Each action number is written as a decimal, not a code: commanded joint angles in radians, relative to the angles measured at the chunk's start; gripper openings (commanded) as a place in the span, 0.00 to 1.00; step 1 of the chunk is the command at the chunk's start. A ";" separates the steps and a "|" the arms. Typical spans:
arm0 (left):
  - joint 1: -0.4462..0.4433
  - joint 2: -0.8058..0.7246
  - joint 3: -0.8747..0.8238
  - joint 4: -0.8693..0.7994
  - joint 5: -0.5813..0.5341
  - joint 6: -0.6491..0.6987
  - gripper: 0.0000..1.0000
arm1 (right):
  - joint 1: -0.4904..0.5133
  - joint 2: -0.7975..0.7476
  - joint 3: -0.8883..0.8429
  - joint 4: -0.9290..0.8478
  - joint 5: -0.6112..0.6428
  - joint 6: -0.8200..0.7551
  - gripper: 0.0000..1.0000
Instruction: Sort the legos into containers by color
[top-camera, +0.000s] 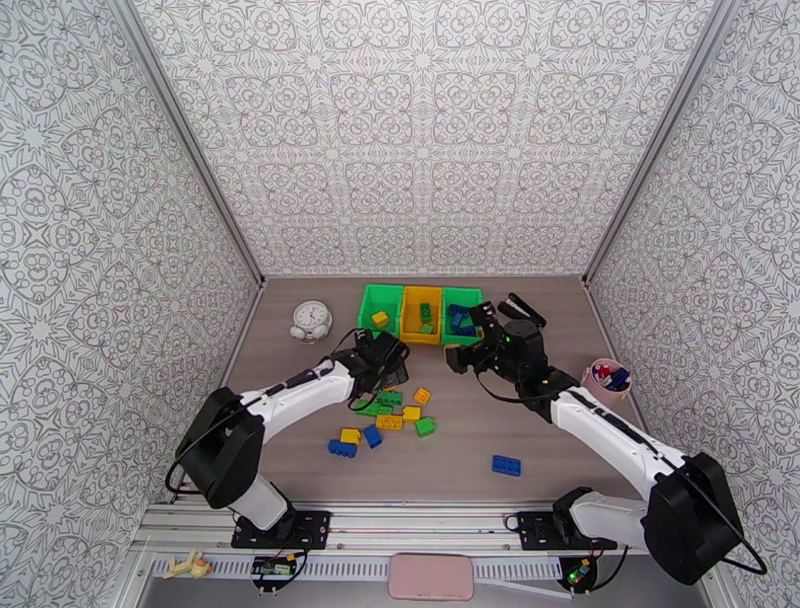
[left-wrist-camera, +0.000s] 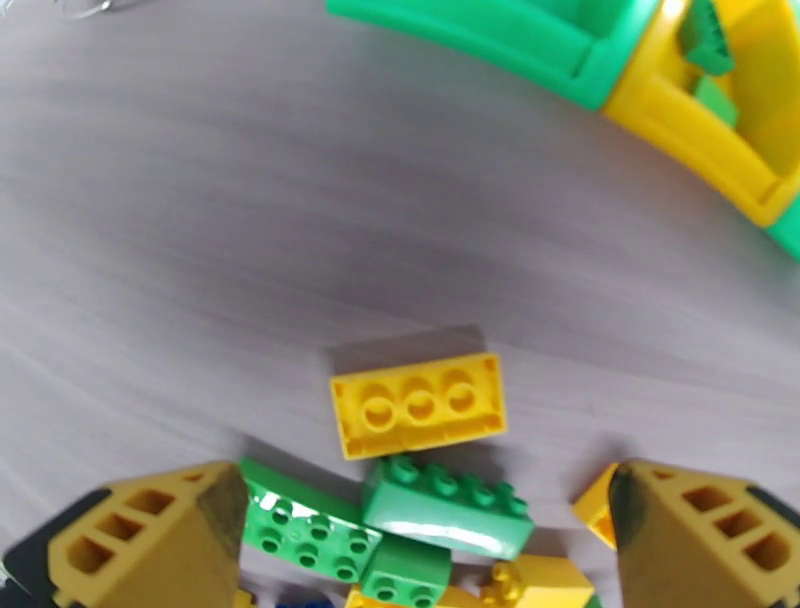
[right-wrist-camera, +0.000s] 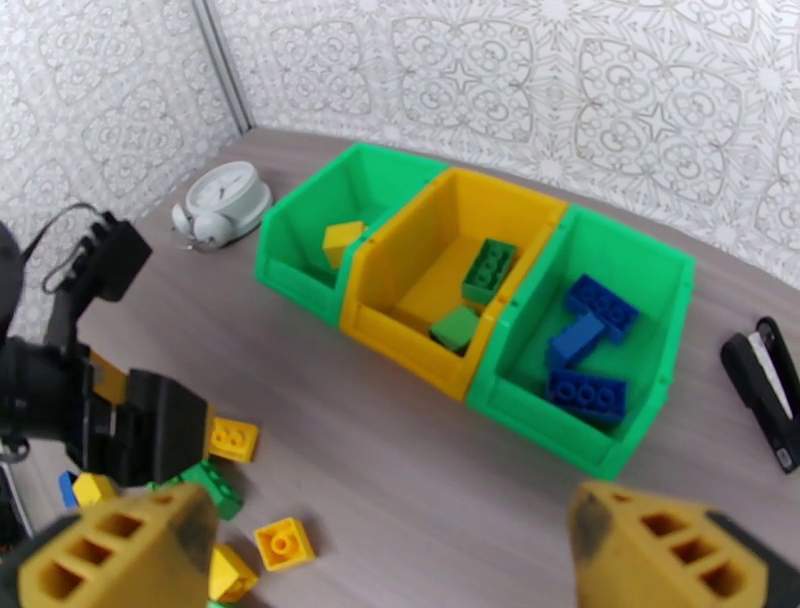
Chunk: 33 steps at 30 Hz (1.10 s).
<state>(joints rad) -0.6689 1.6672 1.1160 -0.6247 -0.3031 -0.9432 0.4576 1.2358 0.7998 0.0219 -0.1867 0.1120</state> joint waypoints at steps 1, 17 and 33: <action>0.020 0.047 0.046 -0.056 0.051 -0.024 0.99 | 0.001 -0.015 -0.020 -0.019 0.023 -0.001 0.96; 0.024 0.214 0.123 -0.066 0.053 -0.054 0.91 | 0.001 -0.061 -0.037 -0.061 0.089 -0.031 0.97; 0.019 0.278 0.149 -0.092 0.071 -0.042 0.72 | 0.000 -0.048 -0.038 -0.040 0.076 -0.013 0.97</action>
<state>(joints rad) -0.6514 1.9247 1.2419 -0.6910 -0.2550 -0.9913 0.4576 1.1908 0.7700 -0.0193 -0.1154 0.0891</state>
